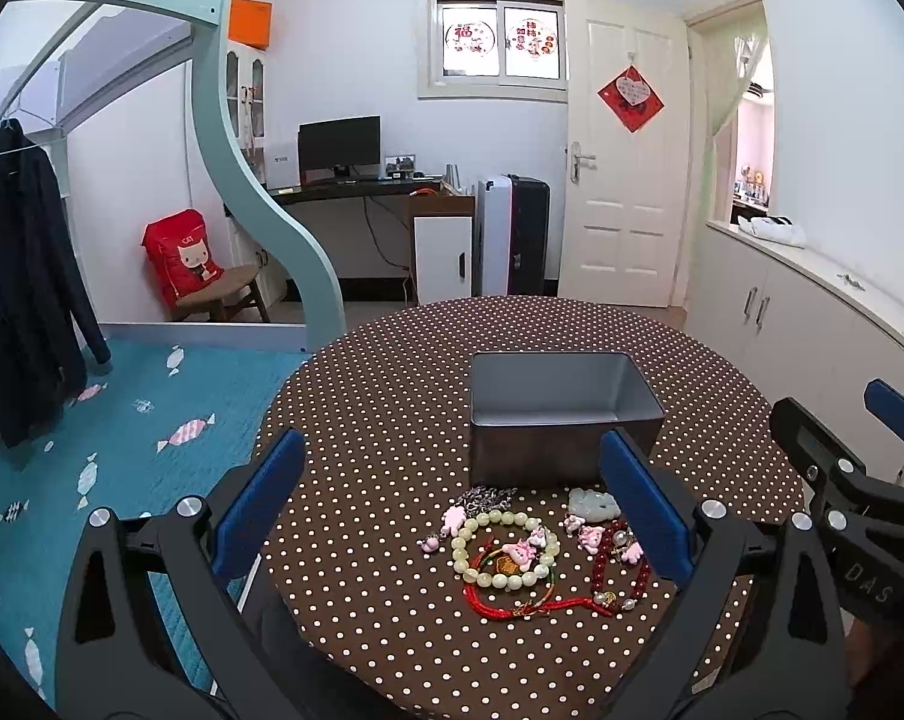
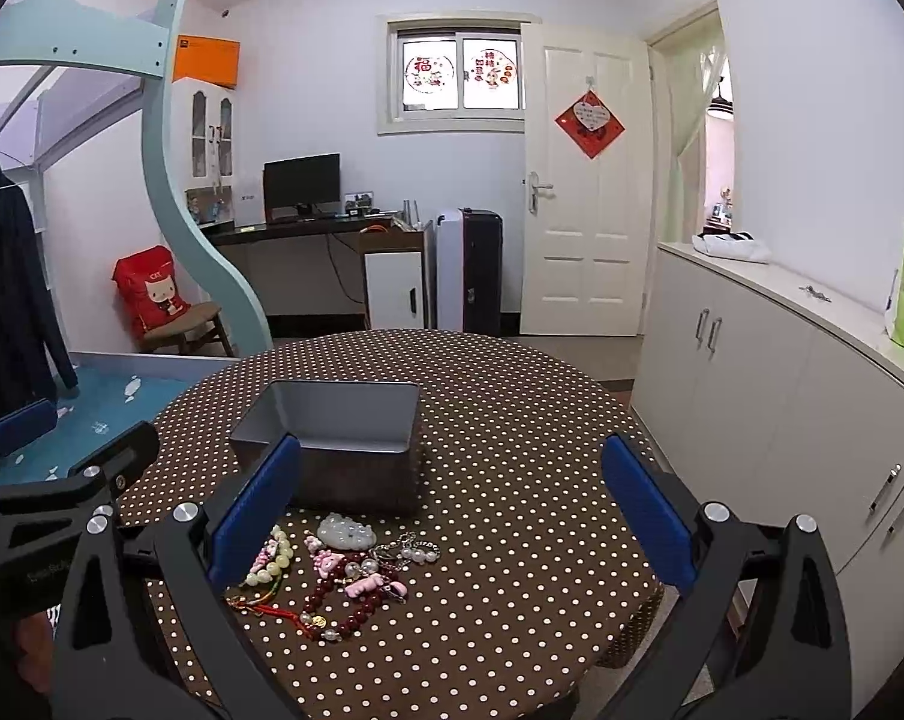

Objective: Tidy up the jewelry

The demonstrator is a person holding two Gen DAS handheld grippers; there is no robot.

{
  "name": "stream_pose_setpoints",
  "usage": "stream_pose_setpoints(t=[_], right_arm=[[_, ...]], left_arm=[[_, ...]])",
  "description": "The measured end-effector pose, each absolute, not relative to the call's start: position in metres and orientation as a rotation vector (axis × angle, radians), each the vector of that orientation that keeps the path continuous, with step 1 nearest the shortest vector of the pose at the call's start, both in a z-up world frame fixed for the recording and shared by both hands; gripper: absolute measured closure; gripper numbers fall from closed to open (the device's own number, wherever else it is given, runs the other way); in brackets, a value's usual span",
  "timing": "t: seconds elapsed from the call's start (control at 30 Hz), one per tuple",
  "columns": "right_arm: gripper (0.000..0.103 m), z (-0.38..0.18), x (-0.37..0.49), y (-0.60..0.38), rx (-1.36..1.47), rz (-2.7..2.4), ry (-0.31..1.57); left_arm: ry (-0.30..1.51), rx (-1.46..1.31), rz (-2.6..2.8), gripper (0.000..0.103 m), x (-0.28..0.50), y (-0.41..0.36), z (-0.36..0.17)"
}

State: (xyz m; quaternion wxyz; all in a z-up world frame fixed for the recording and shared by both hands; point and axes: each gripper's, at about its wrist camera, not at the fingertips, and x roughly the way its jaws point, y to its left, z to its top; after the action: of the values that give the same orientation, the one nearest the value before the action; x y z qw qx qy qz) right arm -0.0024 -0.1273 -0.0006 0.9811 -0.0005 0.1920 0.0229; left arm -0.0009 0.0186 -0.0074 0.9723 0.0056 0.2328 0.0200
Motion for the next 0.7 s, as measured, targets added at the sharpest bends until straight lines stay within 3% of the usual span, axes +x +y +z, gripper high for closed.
stream_pose_setpoints(t=[0.7], right_arm=[[0.007,-0.007,0.007,-0.134,0.013,0.038,0.423]], left_arm=[[0.510,0.021,0.041,0.005,0.013,0.012,-0.014]])
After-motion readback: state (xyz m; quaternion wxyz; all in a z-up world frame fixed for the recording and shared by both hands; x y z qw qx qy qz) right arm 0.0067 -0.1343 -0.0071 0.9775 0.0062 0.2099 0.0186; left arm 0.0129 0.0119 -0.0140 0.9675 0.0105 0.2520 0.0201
